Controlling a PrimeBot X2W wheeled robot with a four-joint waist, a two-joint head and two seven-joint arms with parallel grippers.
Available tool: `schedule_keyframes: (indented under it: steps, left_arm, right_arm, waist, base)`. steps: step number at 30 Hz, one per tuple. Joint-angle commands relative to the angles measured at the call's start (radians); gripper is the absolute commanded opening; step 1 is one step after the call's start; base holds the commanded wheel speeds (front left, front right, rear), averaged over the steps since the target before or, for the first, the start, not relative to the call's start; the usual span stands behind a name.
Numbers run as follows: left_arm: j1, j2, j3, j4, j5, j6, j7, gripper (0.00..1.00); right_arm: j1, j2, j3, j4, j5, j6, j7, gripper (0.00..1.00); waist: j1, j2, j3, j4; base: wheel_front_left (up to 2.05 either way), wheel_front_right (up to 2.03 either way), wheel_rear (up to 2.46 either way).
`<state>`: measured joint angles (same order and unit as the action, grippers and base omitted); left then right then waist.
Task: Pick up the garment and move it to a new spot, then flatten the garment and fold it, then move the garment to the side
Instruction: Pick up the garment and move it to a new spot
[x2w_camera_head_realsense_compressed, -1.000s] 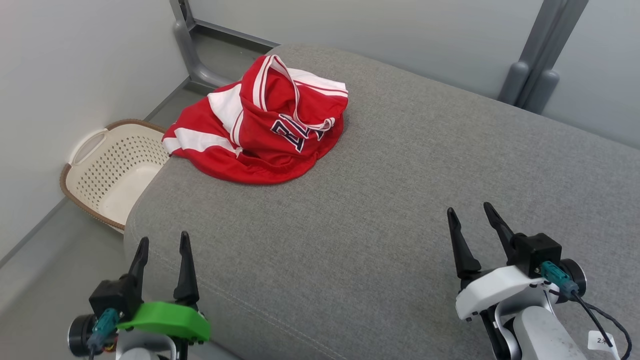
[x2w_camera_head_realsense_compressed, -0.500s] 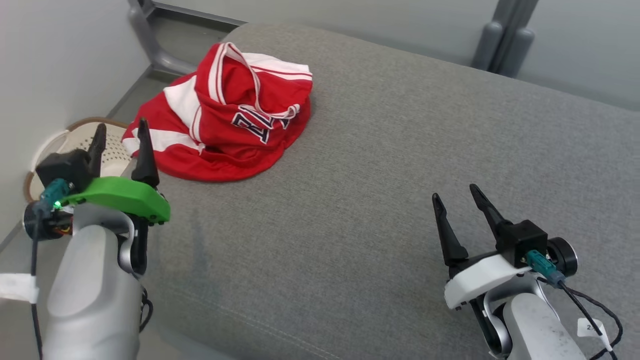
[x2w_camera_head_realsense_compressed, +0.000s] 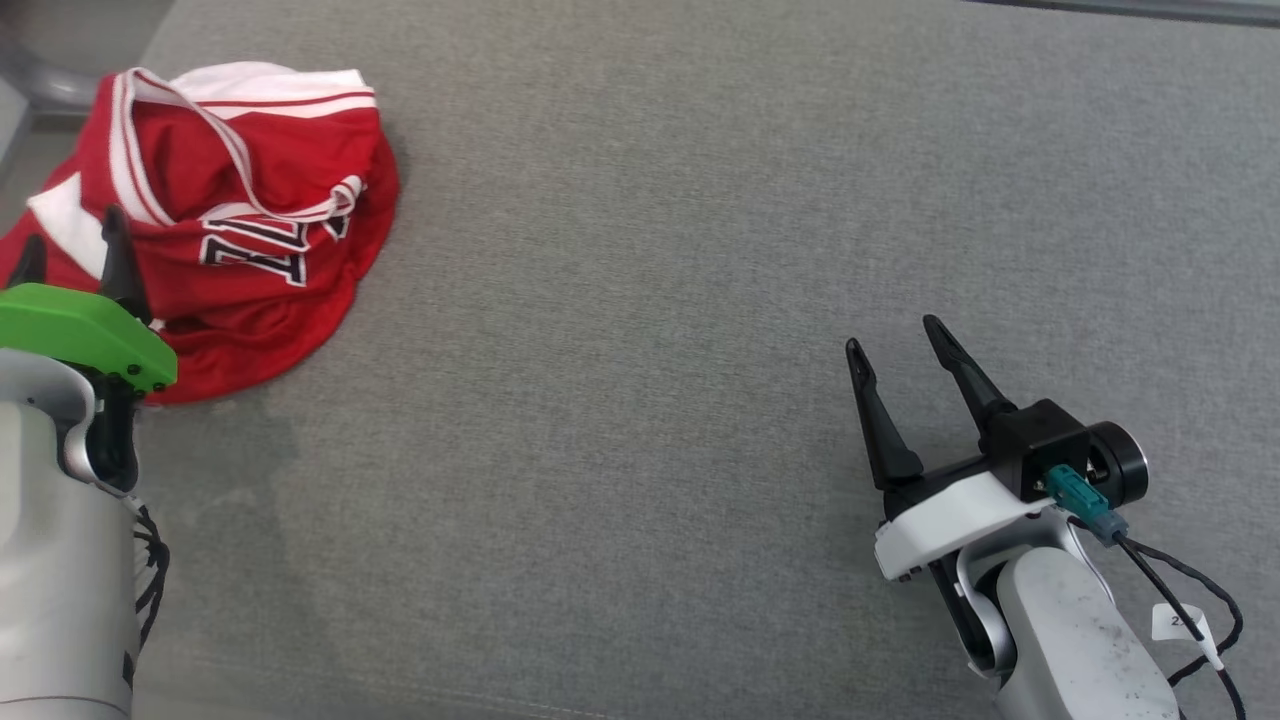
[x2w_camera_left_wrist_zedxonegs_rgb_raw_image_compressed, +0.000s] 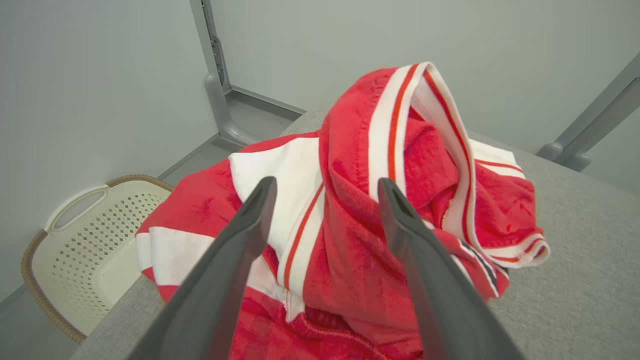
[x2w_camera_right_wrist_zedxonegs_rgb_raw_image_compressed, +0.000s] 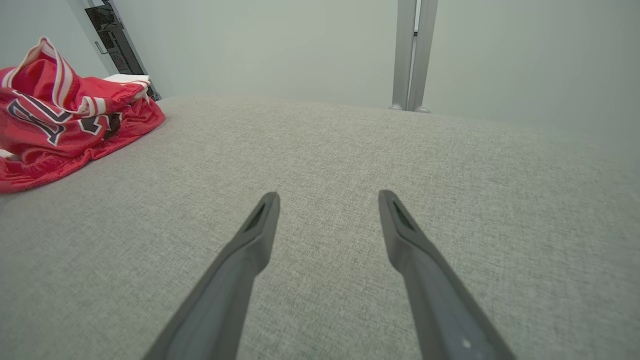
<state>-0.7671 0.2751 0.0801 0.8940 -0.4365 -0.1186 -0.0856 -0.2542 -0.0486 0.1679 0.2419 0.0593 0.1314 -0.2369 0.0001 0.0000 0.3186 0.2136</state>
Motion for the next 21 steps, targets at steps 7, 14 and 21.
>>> schedule_keyframes:
  steps: [7,14,21]
  left_arm:
    - [-0.037,0.041,0.036,0.042,-0.038,0.032,0.038,1.0]
    - [-0.033,0.05,0.027,0.045,-0.024,0.066,0.047,0.0]
    - [-0.022,0.061,0.017,-0.022,0.001,0.101,-0.057,0.0]
  right_arm:
    - [-0.031,-0.003,0.013,0.001,0.022,-0.001,-0.018,1.0]
    - [-0.023,-0.003,0.018,0.018,0.035,-0.001,-0.024,1.0]
    - [-0.009,-0.003,0.022,0.04,0.052,-0.001,-0.029,1.0]
  waist:
    - [-0.0001,0.0,0.13,-0.156]
    - [-0.0001,0.0,0.112,-0.175]
    - [-0.0001,0.0,0.042,-0.161]
  base:
    - [0.0,0.0,0.0]
    - [0.0,0.0,0.0]
    - [0.0,0.0,0.0]
